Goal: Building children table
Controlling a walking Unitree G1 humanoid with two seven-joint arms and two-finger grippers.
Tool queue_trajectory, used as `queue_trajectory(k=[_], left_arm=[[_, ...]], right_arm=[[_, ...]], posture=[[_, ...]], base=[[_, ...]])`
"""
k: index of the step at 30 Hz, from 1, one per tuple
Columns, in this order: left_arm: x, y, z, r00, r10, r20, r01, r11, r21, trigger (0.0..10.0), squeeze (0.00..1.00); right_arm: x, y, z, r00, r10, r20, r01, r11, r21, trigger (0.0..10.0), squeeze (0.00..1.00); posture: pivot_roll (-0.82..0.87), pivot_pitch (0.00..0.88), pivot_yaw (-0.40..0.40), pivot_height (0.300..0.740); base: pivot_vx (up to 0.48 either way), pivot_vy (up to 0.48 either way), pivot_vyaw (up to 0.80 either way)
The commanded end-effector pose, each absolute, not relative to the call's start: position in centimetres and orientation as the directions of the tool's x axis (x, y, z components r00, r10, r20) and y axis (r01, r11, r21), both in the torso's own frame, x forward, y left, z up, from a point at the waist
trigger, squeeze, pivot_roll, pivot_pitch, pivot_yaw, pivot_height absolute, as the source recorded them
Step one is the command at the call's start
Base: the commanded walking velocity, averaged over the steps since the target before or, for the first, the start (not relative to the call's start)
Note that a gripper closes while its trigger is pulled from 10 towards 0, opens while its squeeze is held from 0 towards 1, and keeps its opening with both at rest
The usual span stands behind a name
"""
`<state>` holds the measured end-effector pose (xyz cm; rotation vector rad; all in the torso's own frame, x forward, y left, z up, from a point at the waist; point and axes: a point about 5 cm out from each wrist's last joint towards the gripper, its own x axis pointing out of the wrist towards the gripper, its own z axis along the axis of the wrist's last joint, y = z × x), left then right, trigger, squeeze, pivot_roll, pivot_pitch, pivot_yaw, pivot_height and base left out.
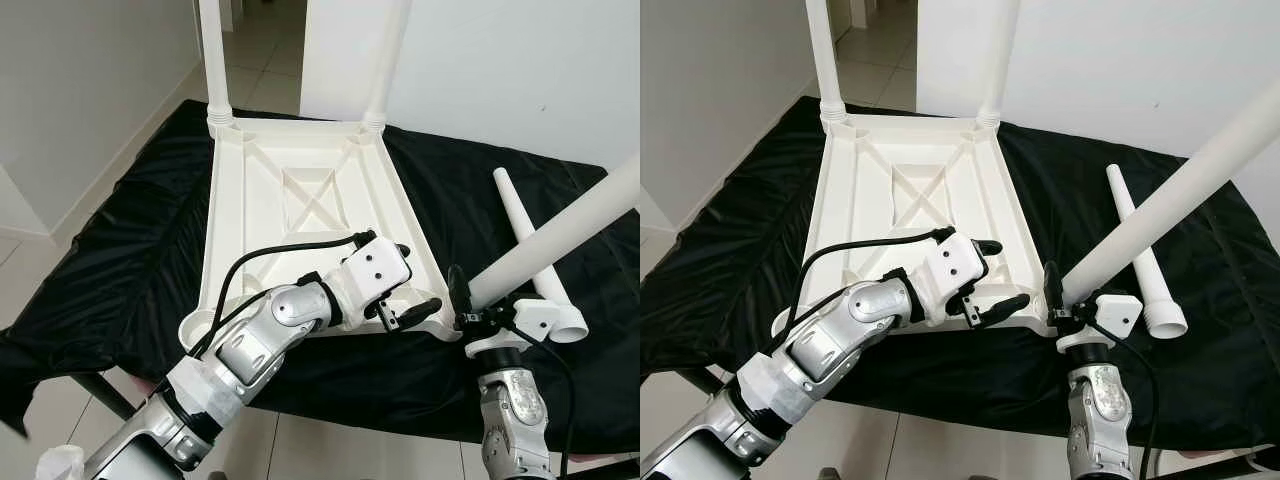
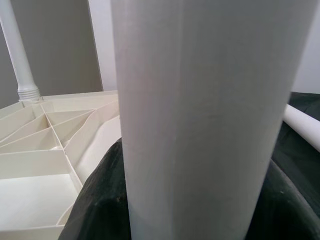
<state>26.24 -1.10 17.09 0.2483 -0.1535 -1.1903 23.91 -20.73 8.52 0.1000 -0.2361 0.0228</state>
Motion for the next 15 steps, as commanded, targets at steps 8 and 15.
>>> queue_trajectory(k=[8, 15], left_arm=[[25.3, -1.6, 17.4, 0.198, -0.979, -0.052, 0.944, 0.176, 0.281, 10.0, 0.00], [25.3, -1.7, 17.4, 0.199, -0.979, -0.050, 0.943, 0.177, 0.283, 10.0, 0.00]], right_arm=[[23.1, -20.9, 3.7, 0.994, 0.036, -0.105, -0.032, 0.999, 0.042, 10.0, 0.00], [23.8, -20.8, 3.5, 0.973, 0.109, -0.202, -0.107, 0.994, 0.017, 10.0, 0.00]], posture=[[0.02, 0.016, -0.011, 0.740], [0.02, 0.016, -0.013, 0.740]], base=[[0.000, 0.000, 0.00], [0.000, 0.000, 0.00]])
